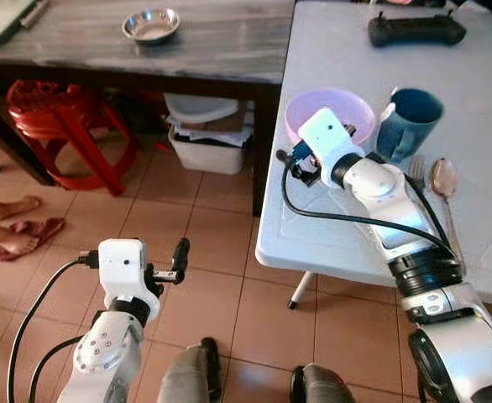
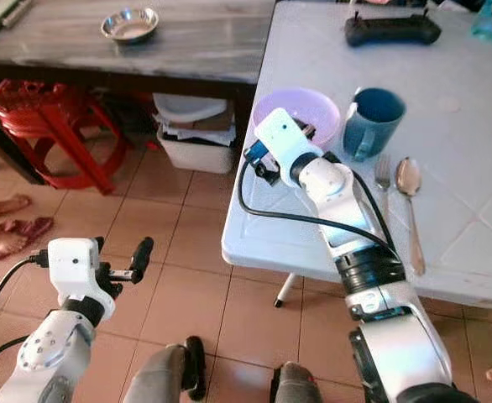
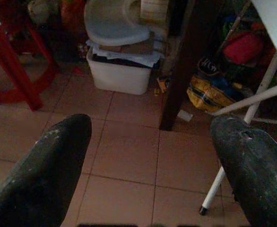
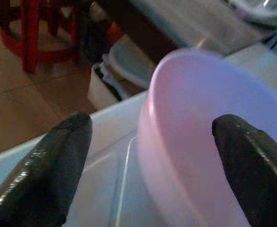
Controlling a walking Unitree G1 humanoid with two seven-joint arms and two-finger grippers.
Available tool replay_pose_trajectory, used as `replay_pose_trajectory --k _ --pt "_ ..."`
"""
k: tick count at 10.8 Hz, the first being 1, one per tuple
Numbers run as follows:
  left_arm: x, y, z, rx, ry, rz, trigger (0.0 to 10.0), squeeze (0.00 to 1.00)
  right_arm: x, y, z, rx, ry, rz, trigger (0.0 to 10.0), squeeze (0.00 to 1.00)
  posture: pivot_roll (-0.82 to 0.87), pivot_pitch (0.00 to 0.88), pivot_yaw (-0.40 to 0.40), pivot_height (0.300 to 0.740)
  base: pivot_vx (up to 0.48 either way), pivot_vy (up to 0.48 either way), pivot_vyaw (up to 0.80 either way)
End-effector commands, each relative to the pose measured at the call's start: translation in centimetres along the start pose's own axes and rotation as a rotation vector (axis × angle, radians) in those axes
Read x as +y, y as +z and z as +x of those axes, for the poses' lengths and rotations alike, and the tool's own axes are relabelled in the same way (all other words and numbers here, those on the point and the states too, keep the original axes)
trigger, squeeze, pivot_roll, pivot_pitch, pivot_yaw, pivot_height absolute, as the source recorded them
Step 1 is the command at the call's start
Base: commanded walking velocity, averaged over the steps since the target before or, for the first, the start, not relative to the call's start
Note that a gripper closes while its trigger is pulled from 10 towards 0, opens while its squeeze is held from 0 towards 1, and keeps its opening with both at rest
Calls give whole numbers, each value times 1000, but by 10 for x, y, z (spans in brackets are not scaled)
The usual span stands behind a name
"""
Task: Setting the table
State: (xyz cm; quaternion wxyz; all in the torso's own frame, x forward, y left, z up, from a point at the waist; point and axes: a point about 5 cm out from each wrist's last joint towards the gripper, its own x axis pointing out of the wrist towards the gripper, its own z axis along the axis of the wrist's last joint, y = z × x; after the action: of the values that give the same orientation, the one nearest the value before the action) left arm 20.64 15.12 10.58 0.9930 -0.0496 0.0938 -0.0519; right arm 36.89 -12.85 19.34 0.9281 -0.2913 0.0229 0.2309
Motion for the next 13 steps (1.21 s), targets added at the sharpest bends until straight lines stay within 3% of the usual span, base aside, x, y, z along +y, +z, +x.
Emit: replay_pose_trajectory --k 1,8,9,10,11,13 --pt "1 1 -3 6 -3 8 10000 0 2 1 2 14 25 -11 0 0 62 260 66 740 0 0 0" --pt "1 0 -3 17 0 8 10000 0 -10 -8 -7 82 109 -35 0 0 53 256 62 740 0 0 0" --pt "1 0 -2 17 -1 8 10000 0 -11 -8 -7 80 99 -50 10000 0 53 255 63 740 0 0 0" --pt "2 0 -2 20 -2 9 10000 0 -15 -6 -7 59 64 -48 10000 361 53 252 64 740 0 0 0" --pt "2 0 -2 23 0 10 10000 0 -18 -3 -8 41 42 -33 10000 1000 53 252 64 740 0 0 0" --pt "3 -1 0 30 -1 14 10000 0 -18 6 -7 0 60 -49 10000 1000 51 245 65 740 0 0 0"
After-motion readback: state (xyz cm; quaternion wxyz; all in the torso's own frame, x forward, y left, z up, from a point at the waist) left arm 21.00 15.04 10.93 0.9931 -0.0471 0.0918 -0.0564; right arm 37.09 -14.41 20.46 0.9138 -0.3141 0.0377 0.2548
